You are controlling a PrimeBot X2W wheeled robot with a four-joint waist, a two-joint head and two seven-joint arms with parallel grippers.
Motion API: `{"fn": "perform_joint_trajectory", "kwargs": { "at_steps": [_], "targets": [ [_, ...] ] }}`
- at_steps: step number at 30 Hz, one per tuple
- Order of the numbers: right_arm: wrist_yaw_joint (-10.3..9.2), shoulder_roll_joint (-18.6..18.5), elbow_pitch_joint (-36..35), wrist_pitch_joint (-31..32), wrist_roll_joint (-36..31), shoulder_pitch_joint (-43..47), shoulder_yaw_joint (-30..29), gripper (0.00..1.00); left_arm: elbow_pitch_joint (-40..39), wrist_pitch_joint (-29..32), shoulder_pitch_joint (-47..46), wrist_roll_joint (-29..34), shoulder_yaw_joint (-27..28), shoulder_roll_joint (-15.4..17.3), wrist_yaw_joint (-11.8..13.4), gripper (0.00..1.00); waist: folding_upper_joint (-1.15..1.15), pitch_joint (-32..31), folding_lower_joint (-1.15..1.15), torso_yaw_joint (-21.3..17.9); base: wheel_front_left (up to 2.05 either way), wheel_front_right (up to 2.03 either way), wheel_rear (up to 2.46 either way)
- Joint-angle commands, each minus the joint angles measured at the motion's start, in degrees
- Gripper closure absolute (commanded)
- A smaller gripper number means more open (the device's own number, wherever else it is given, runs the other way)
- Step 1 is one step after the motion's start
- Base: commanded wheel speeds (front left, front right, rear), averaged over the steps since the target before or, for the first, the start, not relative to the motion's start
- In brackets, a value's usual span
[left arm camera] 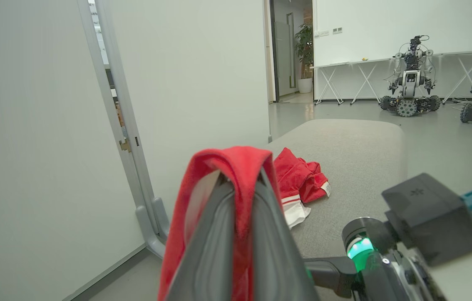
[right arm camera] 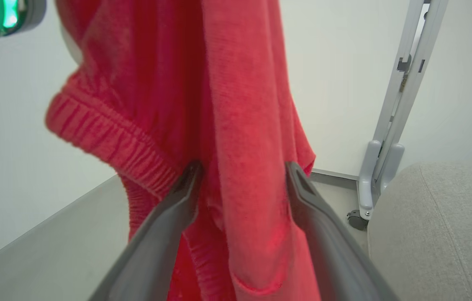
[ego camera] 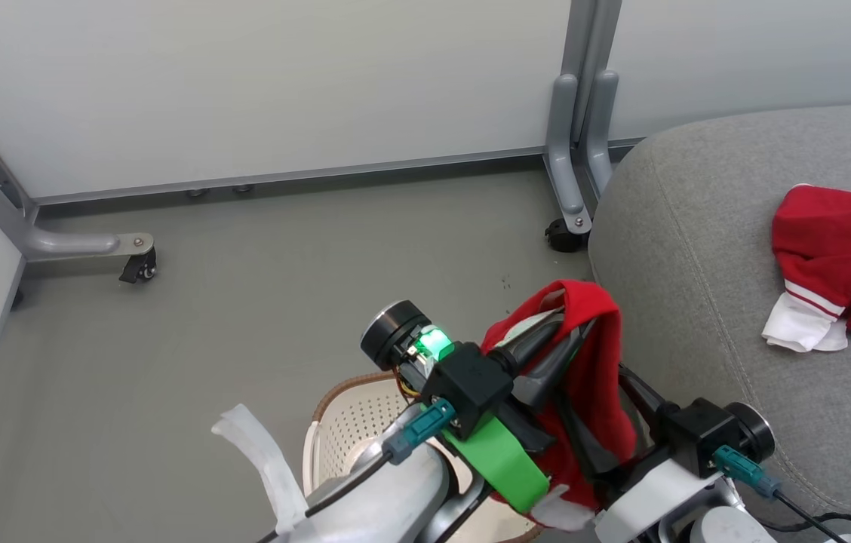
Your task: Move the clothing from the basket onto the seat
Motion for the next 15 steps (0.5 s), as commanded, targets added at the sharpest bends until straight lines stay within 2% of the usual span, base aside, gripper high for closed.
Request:
{"fn": "perform_joint_trajectory", "kwargs": {
  "at_steps": [1,3,4,5,15],
  "targets": [
    [-0.08,0.2,0.4,-0.2,0.7,-0.1,0.3,0.00,-0.2,0.2,-1.0,-0.6,-0.7,0.1,0.4,1.00,0.00,0.1,0.00,0.3,0.00,0.00,0.00],
    [-0.08,0.3,0.5,-0.1,1.4,-0.2,0.6,0.03,0.2,0.2,-1.4,-0.9,-1.6,0.1,0.5,1.00,0.00,0.2,0.00,0.6,0.00,0.00,0.00],
    [-0.08,0.3,0.6,-0.1,1.7,-0.2,1.1,0.74,0.4,0.2,-1.4,-0.9,-1.9,0.1,0.5,1.00,0.00,0.2,0.00,0.7,0.00,0.00,0.00],
    [-0.08,0.1,0.9,-0.2,2.1,-0.1,1.8,1.00,0.9,0.3,-1.5,-1.1,-2.2,0.1,0.7,1.00,0.00,0.2,0.00,0.9,0.00,0.00,0.00],
    [-0.08,-0.2,2.4,-0.2,3.9,1.5,0.7,1.00,7.2,0.7,-2.0,-1.7,-2.1,0.6,1.6,1.00,0.00,0.1,0.00,1.8,0.00,0.00,0.00]
  ]
}}
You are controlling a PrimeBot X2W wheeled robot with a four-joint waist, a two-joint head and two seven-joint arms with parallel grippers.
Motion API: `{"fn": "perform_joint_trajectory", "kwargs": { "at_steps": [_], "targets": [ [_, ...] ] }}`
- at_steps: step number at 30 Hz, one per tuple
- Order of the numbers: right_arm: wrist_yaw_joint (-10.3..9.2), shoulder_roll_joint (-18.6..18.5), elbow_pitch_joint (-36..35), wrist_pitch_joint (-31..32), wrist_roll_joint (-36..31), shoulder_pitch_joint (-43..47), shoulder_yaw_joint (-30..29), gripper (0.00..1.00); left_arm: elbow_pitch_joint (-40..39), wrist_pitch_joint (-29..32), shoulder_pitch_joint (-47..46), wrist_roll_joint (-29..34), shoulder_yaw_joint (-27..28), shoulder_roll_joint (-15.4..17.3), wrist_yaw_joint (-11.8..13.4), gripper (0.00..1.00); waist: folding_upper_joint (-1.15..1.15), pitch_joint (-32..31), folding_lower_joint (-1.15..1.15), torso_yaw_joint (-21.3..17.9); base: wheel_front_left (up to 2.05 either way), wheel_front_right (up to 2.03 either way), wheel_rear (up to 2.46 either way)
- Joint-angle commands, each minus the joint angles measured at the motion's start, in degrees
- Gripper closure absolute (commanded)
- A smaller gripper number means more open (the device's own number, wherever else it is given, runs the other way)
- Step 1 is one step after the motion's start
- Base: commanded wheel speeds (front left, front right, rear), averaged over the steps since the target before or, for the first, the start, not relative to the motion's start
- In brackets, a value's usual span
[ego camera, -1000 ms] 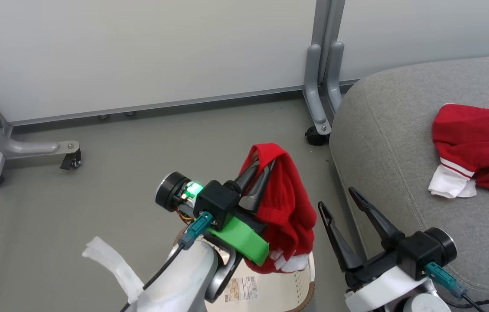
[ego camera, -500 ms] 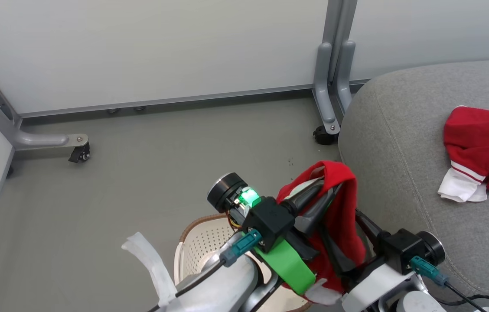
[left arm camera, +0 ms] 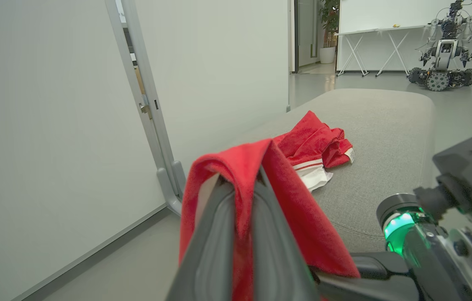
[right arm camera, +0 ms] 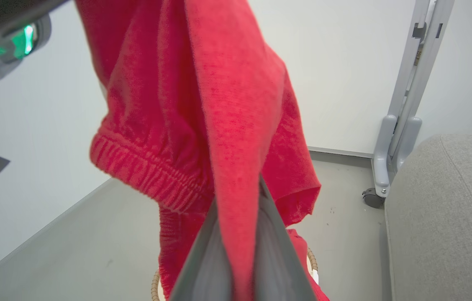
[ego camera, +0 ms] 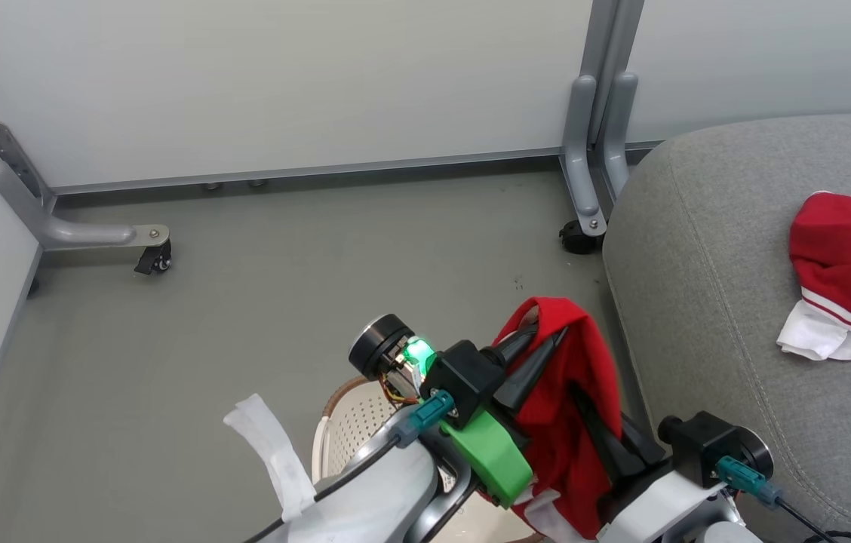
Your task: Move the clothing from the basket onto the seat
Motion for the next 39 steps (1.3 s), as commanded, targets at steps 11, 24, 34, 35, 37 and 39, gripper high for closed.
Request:
{"fn": "perform_joint_trajectory", "kwargs": {
  "at_steps": [11,24,34,35,37,39],
  "targets": [
    [-0.08,0.6,1.0,-0.2,-0.2,2.2,-4.8,1.00,4.9,1.4,0.4,-1.9,-0.8,0.5,-0.4,1.00,0.00,0.2,0.00,-0.3,0.00,0.00,0.00],
    [-0.07,3.5,2.0,-0.2,-2.2,3.3,-9.9,1.00,5.0,1.2,-0.2,-2.1,-0.7,1.0,0.8,0.00,0.00,0.2,0.00,0.1,0.00,0.00,0.00],
    [-0.08,3.8,2.5,-0.2,-2.4,3.2,-10.1,1.00,4.8,1.0,-0.3,-2.3,-1.0,1.1,1.6,0.00,0.00,0.0,0.00,0.0,0.00,0.00,0.00],
    [-0.08,3.8,2.5,-0.2,-2.4,3.2,-10.0,1.00,4.9,1.1,-0.3,-2.3,-1.0,1.2,1.5,0.00,0.00,0.0,0.00,0.0,0.00,0.00,0.00],
    [-0.08,3.8,2.4,-0.2,-2.3,3.2,-10.0,1.00,5.0,1.1,-0.4,-2.4,-1.1,1.2,1.6,0.00,0.00,0.0,0.00,-0.1,0.00,0.00,0.00],
    [-0.08,3.8,2.4,-0.2,-2.2,3.1,-9.9,1.00,5.0,1.2,-0.5,-2.5,-1.1,1.3,1.6,0.00,0.00,0.0,0.00,-0.2,0.00,0.00,0.00]
  ]
}}
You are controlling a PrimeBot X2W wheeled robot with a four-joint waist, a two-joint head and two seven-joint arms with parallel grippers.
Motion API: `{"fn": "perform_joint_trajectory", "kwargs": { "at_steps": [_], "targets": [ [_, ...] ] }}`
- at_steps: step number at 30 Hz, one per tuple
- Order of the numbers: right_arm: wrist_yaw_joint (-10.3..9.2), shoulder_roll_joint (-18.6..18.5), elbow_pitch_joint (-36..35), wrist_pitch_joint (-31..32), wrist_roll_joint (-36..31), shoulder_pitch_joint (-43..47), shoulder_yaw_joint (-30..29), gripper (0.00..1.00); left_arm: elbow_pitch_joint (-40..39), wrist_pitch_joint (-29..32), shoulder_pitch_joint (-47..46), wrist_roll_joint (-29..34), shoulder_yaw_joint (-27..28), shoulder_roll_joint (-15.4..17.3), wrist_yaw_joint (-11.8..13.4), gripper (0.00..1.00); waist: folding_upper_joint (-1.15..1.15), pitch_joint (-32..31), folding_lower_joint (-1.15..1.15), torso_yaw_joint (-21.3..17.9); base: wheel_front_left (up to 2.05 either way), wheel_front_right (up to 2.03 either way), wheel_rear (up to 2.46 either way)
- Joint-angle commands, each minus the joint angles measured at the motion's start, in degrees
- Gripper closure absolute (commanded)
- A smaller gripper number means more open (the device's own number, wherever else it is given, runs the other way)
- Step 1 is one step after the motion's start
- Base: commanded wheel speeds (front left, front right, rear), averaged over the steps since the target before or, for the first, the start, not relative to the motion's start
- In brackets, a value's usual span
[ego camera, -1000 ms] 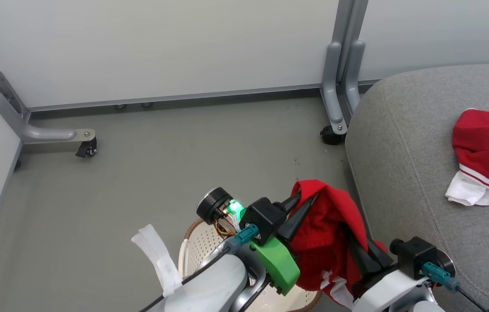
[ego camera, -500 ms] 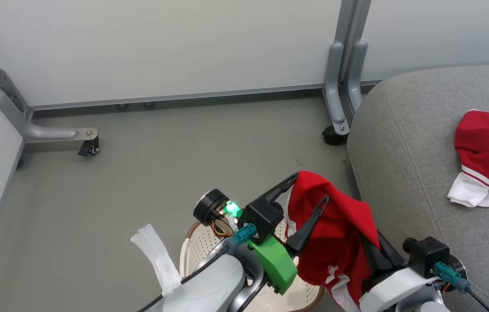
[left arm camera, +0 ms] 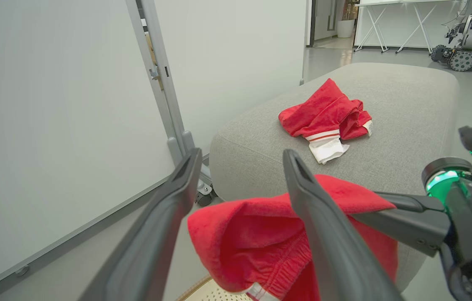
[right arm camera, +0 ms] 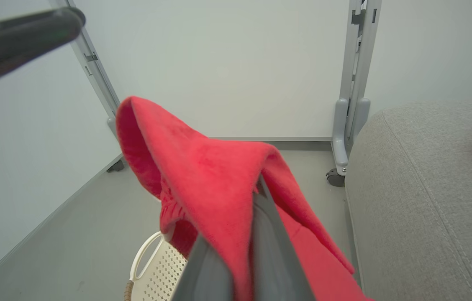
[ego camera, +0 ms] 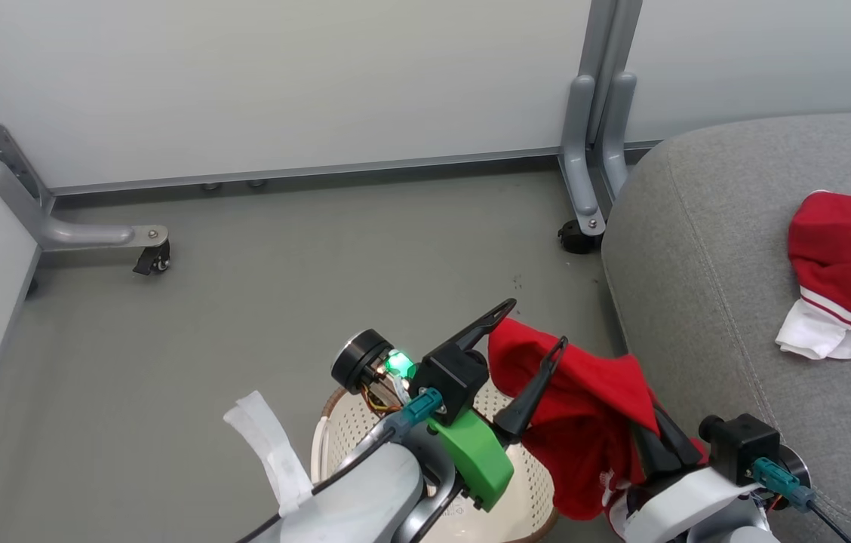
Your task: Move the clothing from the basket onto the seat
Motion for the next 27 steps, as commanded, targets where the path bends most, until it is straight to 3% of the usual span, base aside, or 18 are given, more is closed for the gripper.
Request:
{"fn": "perform_joint_trajectory", "kwargs": {
  "at_steps": [1,18,27],
  "targets": [
    [-0.08,-0.2,0.0,-0.2,0.0,0.3,0.1,1.00,0.1,-0.2,-0.5,-0.4,-0.1,0.3,0.1,0.00,0.00,0.1,0.00,-0.1,0.00,0.00,0.00],
    [-0.07,-0.5,-0.6,-0.2,0.0,-0.4,-0.3,1.00,0.7,-0.7,-0.7,-0.9,-0.5,0.3,0.6,0.00,0.00,0.6,0.00,-0.7,0.00,0.00,0.00],
    [-0.08,-0.1,-2.3,-0.2,-0.9,-2.6,-1.8,1.00,-0.3,-0.6,-0.6,-0.7,-0.2,1.9,1.7,0.00,0.00,3.1,0.00,-6.9,0.00,0.00,0.00]
  ]
}}
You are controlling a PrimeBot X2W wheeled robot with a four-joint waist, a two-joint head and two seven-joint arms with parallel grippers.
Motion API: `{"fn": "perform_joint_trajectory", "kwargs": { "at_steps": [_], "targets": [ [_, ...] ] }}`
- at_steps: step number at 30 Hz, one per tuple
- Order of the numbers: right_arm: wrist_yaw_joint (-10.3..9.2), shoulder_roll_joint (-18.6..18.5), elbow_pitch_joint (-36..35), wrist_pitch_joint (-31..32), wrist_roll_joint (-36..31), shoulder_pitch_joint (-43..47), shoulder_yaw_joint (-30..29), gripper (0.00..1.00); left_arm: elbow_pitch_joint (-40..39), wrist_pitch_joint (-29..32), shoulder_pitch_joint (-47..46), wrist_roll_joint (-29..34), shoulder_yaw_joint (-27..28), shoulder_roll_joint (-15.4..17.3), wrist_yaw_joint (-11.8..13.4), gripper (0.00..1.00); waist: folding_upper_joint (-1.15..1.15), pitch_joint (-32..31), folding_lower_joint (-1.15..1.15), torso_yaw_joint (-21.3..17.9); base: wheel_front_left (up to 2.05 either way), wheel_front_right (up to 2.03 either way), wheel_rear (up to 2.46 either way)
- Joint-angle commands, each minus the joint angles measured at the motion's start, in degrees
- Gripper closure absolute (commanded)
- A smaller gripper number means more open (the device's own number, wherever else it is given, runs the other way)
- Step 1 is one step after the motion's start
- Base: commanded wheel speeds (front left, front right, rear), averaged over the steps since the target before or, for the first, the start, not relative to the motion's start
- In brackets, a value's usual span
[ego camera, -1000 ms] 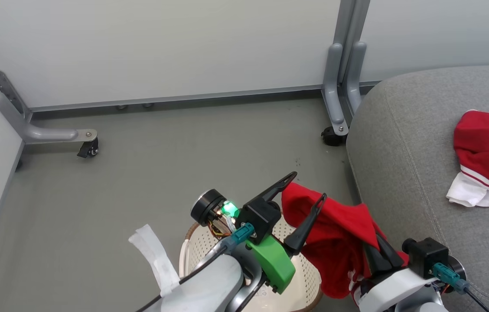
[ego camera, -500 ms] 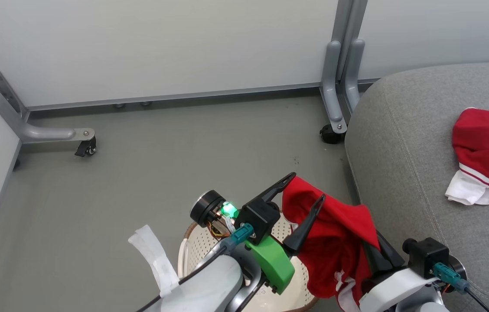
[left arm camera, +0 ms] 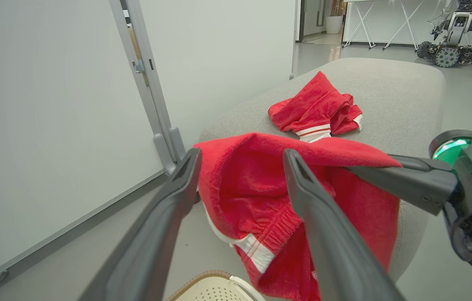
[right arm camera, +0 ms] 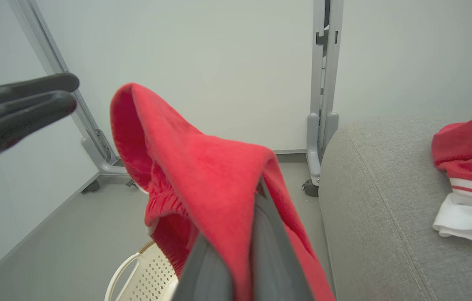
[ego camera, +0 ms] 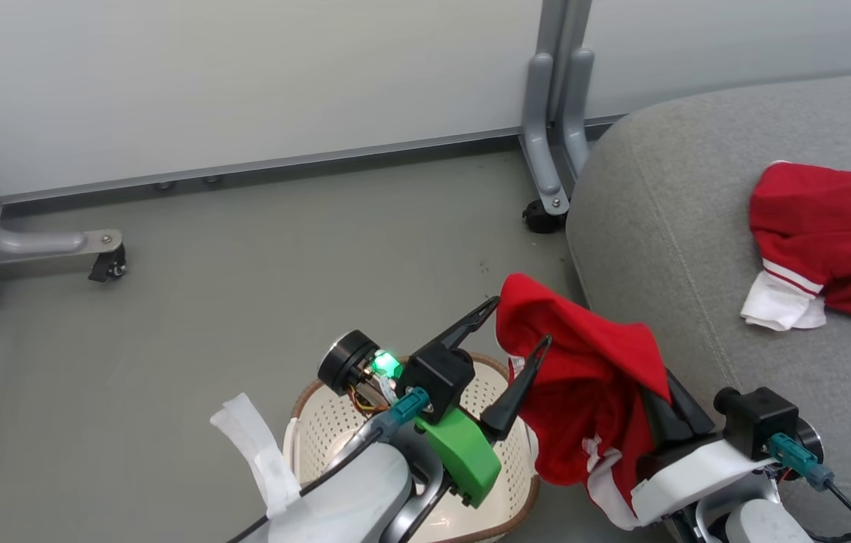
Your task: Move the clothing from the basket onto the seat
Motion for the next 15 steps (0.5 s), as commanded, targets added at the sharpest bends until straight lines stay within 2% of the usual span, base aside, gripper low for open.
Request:
{"fn": "perform_joint_trajectory", "kwargs": {
  "at_steps": [1,7,15],
  "targets": [
    [-0.08,-0.2,-0.6,-0.2,-0.5,-0.7,-0.5,1.00,-0.2,0.0,-0.6,0.1,0.0,0.7,0.2,0.00,0.00,1.6,0.00,-3.7,0.00,0.00,0.00],
    [-0.07,0.3,-3.5,-0.2,-0.7,-0.9,-4.7,1.00,-1.0,0.3,-1.5,0.4,0.2,1.5,0.8,0.00,0.00,4.1,0.00,-12.3,0.00,0.00,0.00],
    [-0.07,-0.4,-6.1,-0.2,-1.4,0.2,-9.6,1.00,-0.9,0.5,-2.2,0.3,-0.1,2.3,0.7,0.00,0.00,6.5,0.00,-20.9,0.00,0.00,0.00]
  ]
}}
